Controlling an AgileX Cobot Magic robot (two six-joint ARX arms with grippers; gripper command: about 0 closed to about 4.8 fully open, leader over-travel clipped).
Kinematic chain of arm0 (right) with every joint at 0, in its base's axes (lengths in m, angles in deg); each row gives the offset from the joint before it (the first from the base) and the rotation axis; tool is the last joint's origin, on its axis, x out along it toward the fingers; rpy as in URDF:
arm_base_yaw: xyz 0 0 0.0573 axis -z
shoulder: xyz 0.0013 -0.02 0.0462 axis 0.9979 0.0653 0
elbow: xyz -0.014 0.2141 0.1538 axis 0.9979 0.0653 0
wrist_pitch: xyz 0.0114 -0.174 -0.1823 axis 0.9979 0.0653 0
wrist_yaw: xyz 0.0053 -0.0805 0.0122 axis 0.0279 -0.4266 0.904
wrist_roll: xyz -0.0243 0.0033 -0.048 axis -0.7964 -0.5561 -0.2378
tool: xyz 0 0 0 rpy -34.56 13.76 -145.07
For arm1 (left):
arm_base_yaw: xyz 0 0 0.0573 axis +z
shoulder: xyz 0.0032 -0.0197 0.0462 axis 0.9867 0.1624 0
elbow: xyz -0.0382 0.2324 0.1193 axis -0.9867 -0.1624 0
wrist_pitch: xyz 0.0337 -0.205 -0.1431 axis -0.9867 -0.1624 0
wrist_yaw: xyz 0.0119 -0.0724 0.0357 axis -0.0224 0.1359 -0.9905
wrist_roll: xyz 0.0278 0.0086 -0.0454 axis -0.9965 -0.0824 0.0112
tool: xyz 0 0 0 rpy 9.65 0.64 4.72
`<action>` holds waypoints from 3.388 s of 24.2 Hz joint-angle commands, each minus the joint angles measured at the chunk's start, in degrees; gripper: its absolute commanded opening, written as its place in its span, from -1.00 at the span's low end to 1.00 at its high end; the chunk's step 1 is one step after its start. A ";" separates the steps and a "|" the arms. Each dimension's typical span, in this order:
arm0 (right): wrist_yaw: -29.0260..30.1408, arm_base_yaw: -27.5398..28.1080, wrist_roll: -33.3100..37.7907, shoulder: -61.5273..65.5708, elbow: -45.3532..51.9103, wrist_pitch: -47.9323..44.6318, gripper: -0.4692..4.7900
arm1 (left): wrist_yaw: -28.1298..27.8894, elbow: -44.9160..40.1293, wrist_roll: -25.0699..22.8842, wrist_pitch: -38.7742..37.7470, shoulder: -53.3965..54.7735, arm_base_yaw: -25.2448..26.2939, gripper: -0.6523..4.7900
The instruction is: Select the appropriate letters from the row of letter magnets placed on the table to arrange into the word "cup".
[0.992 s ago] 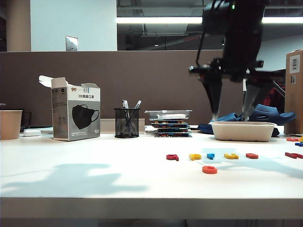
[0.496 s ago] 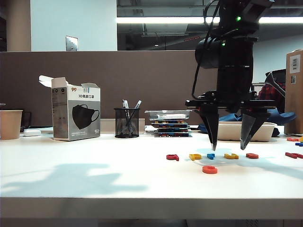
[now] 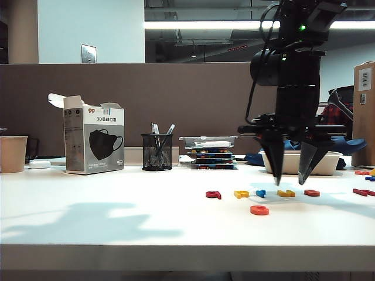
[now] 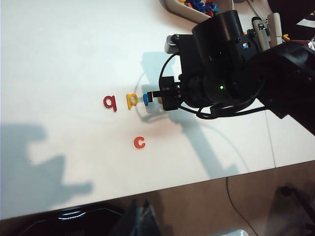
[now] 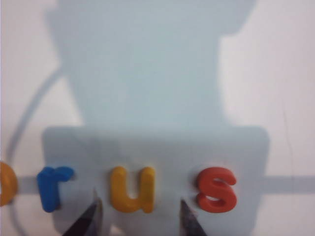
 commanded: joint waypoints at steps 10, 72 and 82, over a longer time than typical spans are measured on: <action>1.49 0.04 -0.42 0.00 -0.20 -1.88 -0.02 | -0.26 0.17 0.11 0.11 -0.15 -0.02 -0.78; 2.78 0.02 0.22 3.52 0.24 0.39 -0.39 | -0.28 0.17 0.11 0.11 -0.15 -0.02 -0.78; 2.78 0.02 -0.13 -0.94 -0.26 1.70 -0.39 | -0.26 0.17 0.11 0.11 -0.15 -0.02 -0.78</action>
